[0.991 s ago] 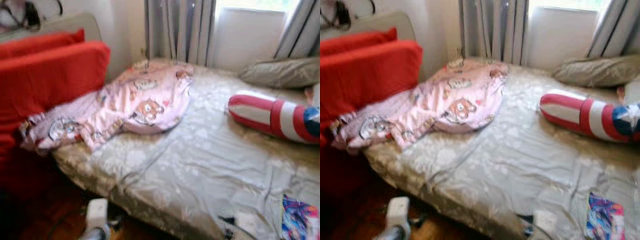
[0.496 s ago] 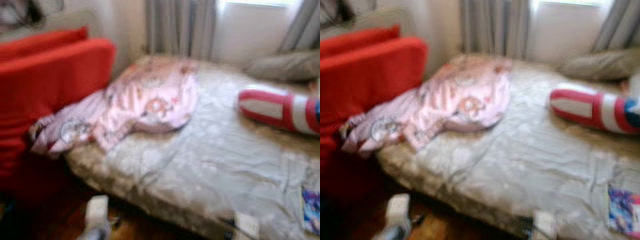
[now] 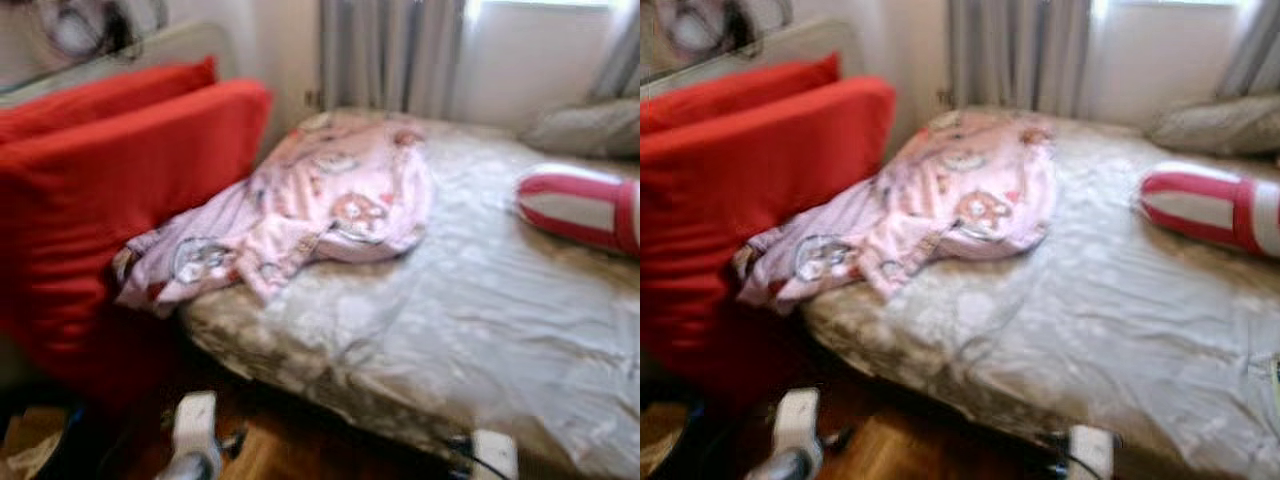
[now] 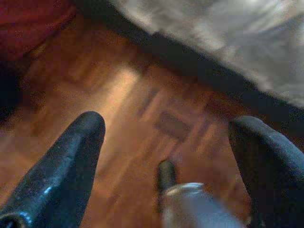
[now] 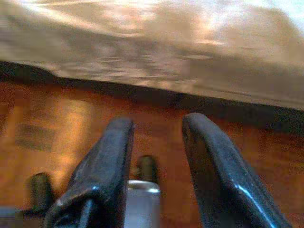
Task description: Clean up the room
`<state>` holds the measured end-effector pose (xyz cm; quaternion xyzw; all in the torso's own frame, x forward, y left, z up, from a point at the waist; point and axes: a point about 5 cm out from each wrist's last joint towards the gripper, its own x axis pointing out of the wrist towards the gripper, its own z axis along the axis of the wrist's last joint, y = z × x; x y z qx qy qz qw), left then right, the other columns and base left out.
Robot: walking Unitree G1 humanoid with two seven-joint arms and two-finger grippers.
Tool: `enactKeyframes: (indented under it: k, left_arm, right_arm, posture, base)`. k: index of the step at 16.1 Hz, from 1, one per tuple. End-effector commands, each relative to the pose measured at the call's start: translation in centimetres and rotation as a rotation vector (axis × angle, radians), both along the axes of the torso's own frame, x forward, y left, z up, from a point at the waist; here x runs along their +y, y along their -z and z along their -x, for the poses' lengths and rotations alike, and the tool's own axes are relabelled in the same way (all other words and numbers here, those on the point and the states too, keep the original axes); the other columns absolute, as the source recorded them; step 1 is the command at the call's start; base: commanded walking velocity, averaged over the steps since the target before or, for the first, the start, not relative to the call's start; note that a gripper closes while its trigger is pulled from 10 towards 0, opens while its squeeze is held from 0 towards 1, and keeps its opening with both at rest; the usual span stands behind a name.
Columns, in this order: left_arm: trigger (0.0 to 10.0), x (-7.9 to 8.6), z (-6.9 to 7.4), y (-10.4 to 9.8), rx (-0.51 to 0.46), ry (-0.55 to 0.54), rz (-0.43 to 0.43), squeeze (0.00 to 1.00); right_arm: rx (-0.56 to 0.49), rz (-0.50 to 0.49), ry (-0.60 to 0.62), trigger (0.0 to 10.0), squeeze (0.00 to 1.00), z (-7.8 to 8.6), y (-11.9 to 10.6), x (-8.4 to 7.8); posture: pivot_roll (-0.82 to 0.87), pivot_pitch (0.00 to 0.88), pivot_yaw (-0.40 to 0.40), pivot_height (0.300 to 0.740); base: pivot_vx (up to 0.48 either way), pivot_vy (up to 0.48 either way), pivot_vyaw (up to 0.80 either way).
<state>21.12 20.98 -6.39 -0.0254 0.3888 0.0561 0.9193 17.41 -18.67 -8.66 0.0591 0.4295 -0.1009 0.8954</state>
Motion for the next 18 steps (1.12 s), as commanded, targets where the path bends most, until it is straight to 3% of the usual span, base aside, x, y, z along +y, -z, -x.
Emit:
enactKeyframes:
  k: [1, 13, 18]
  left_arm:
    - [10.0, -0.41, -0.51, -0.22, -0.014, 0.006, 0.005, 0.00]
    - [10.0, -0.13, -0.40, -0.22, -0.014, -0.001, 0.003, 0.00]
    - [10.0, -0.12, -0.34, -0.21, -0.019, 0.006, -0.001, 0.00]
  right_arm:
    - [0.010, 0.012, 0.003, 10.0, 0.00, 0.33, 0.08, -0.58]
    - [0.013, 0.012, -0.011, 10.0, 0.00, 0.45, 0.16, -0.30]
    - [0.015, 0.017, -0.029, 10.0, 0.00, 0.48, 0.19, -0.18]
  posture:
    - [-0.05, 0.000, 0.023, 0.740]
    - [-0.04, 0.002, 0.022, 0.740]
    - [-0.04, 0.003, 0.020, 0.740]
  base:
    - [0.000, 0.480, 0.00]
    - [0.000, 0.471, 0.00]
    - [0.000, 0.000, 0.00]
